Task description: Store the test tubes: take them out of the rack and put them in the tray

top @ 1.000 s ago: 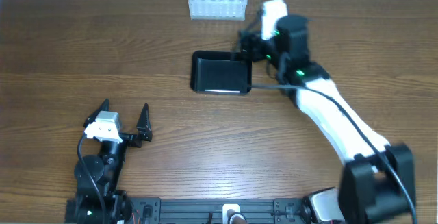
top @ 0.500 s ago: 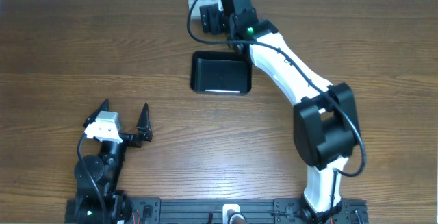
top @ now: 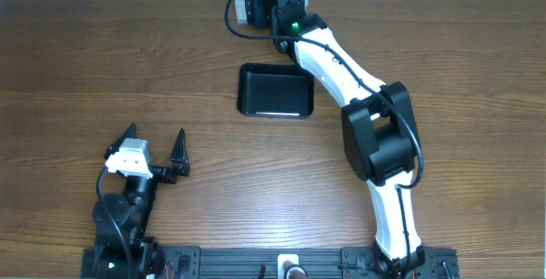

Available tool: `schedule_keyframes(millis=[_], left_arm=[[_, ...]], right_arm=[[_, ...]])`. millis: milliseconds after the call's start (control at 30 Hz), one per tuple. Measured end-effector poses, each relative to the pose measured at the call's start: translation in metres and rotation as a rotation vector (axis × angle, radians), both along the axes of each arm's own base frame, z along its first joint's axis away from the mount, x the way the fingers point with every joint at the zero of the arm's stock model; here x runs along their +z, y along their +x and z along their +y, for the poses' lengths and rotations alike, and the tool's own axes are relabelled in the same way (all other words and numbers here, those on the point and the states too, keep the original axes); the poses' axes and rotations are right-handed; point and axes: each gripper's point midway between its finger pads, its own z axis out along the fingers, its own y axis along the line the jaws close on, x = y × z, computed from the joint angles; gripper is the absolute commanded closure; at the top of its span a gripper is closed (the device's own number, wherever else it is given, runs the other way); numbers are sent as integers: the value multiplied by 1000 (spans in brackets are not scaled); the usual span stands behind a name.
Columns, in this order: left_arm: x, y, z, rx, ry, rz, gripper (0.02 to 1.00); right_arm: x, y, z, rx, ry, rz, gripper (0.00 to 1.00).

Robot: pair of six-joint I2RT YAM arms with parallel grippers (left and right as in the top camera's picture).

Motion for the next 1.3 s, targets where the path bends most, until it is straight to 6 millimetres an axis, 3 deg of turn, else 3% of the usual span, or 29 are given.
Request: schedule_keyframes(millis=[300, 600, 900, 1067, 1300], left_arm=[[0, 0, 0, 0, 0, 0, 20], [0, 0, 0, 0, 0, 0, 18], [0, 0, 0, 0, 0, 0, 18], [0, 0, 0, 0, 0, 0, 18], [0, 0, 0, 0, 0, 0, 18]], right_arm=[[6, 12, -2, -43, 10, -59, 202], [-11, 17, -6, -70, -9, -62, 246], [-13, 19, -9, -93, -18, -69, 382], [-13, 19, -10, -97, -19, -69, 522], [-13, 19, -11, -98, -25, -71, 579]])
